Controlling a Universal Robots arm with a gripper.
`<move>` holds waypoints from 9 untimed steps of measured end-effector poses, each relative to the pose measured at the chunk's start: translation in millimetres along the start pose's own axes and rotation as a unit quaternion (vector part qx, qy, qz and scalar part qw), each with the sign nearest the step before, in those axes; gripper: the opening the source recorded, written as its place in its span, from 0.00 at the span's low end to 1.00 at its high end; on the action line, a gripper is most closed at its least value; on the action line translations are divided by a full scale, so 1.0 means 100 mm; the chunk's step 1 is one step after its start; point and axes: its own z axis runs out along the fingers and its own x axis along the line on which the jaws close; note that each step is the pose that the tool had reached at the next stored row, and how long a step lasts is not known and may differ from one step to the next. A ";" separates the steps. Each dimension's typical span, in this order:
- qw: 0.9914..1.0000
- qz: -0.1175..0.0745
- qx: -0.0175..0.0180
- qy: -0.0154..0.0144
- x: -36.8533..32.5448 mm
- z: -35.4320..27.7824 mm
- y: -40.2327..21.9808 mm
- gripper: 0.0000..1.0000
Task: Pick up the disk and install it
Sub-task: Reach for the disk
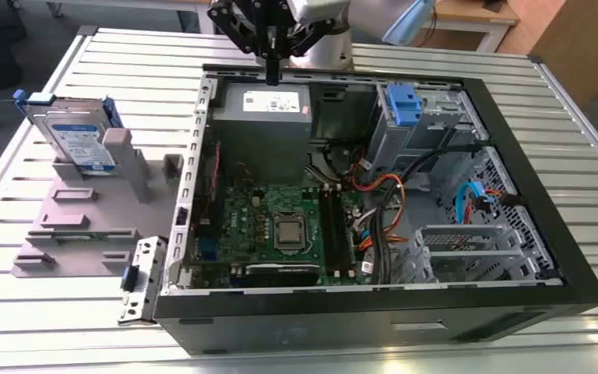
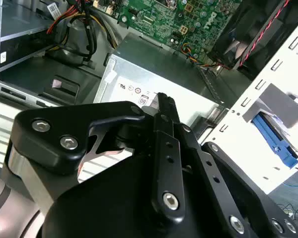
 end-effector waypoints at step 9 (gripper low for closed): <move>1.000 0.000 0.000 0.000 0.023 0.000 -0.002 0.11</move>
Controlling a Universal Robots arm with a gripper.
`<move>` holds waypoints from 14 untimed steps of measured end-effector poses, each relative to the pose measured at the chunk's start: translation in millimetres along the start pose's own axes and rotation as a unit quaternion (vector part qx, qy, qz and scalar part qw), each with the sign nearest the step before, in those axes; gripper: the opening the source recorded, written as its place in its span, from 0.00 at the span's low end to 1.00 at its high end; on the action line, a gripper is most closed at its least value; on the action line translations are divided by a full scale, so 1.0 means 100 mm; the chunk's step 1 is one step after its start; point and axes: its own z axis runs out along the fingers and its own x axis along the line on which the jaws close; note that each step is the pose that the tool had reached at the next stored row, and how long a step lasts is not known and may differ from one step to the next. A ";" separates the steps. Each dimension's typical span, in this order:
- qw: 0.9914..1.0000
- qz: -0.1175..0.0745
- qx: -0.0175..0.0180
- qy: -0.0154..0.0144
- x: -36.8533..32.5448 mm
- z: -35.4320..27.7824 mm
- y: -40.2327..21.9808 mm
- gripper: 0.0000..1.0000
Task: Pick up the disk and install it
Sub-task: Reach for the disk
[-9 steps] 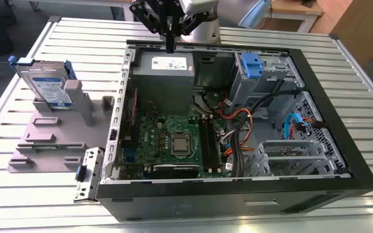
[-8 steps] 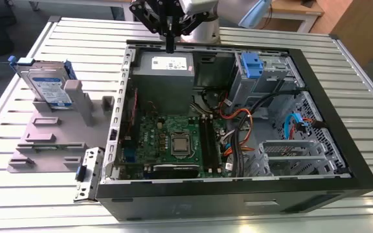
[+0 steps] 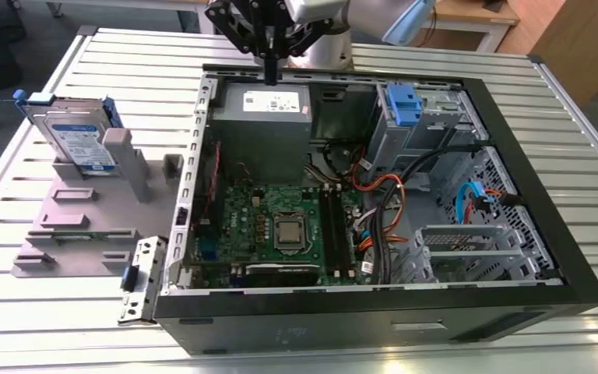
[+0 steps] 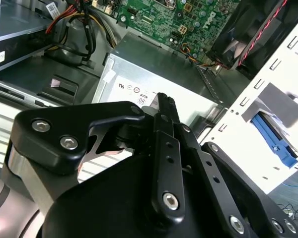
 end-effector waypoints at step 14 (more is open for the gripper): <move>1.000 0.000 0.000 0.000 0.111 -0.004 -0.008 0.11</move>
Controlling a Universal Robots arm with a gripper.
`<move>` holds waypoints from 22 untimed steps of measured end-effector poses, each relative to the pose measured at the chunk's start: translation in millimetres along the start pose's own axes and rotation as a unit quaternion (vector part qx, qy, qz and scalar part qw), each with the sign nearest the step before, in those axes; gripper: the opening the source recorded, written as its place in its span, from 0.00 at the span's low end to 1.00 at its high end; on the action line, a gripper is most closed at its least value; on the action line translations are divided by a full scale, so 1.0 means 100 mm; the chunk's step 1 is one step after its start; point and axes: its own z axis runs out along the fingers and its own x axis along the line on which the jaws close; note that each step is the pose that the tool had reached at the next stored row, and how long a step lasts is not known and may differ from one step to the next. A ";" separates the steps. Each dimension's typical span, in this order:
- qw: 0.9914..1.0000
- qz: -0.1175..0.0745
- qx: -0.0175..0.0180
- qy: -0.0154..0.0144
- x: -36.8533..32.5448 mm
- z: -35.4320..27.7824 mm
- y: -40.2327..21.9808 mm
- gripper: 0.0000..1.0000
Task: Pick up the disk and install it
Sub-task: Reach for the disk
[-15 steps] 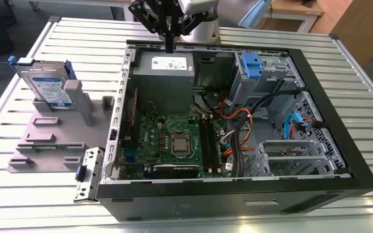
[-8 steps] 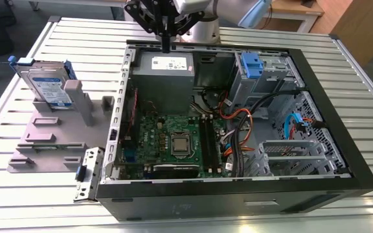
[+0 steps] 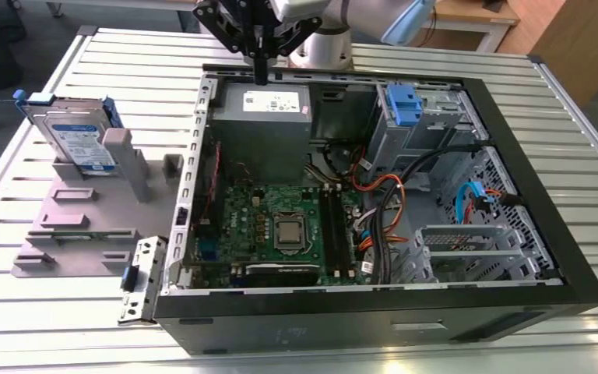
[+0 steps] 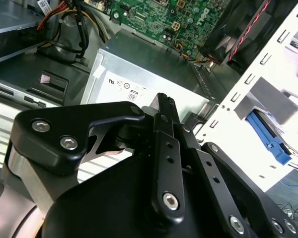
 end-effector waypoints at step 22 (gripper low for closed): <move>1.000 0.000 0.000 0.000 0.157 -0.004 -0.012 0.11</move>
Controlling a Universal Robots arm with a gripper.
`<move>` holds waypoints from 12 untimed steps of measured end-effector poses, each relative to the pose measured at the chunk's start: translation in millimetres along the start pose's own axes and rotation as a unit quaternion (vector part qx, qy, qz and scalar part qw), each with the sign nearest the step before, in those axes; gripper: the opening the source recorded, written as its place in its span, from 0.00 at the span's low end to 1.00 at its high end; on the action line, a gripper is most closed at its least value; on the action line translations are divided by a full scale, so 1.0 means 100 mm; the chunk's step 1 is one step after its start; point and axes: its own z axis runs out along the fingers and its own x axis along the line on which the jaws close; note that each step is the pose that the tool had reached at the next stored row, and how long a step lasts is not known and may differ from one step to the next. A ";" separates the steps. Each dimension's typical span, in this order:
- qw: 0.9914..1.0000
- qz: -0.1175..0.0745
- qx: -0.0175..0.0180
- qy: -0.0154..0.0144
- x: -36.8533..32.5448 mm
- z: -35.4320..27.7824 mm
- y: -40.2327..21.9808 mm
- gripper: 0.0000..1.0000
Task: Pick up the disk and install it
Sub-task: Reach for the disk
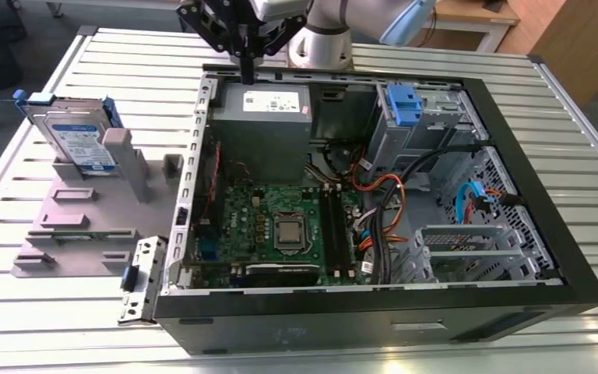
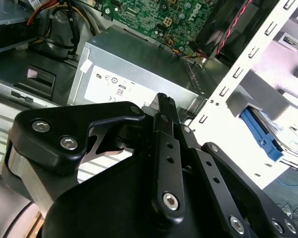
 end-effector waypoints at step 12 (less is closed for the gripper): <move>1.000 0.000 0.000 0.000 0.170 -0.005 -0.013 0.11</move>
